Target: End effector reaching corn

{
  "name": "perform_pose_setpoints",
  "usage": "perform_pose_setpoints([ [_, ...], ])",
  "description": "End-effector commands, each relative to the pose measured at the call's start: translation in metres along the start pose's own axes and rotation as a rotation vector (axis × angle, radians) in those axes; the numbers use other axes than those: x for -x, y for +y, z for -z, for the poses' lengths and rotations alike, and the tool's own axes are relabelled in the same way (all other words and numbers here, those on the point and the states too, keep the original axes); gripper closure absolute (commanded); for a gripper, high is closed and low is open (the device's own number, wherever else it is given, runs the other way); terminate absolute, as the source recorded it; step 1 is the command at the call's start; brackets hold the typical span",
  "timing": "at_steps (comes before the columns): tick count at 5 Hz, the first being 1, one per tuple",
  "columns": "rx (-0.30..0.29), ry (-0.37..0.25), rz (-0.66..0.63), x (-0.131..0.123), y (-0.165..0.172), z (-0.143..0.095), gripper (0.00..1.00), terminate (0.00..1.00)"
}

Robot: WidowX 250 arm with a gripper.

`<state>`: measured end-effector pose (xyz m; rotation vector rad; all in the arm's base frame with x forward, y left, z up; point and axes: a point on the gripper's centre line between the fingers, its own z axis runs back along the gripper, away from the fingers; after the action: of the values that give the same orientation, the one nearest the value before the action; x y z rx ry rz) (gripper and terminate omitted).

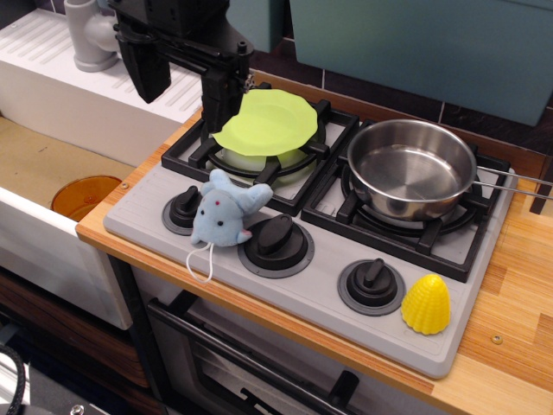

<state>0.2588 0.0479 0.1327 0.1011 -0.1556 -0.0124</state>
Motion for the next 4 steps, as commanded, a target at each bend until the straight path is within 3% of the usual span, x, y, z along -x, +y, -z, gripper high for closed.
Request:
perform_pose_setpoints([
  [1,-0.009,-0.005,-0.186,0.006,-0.068,-0.008,0.00,0.00],
  [4,0.041,-0.052,-0.292,0.010,-0.128,0.018,0.00,0.00],
])
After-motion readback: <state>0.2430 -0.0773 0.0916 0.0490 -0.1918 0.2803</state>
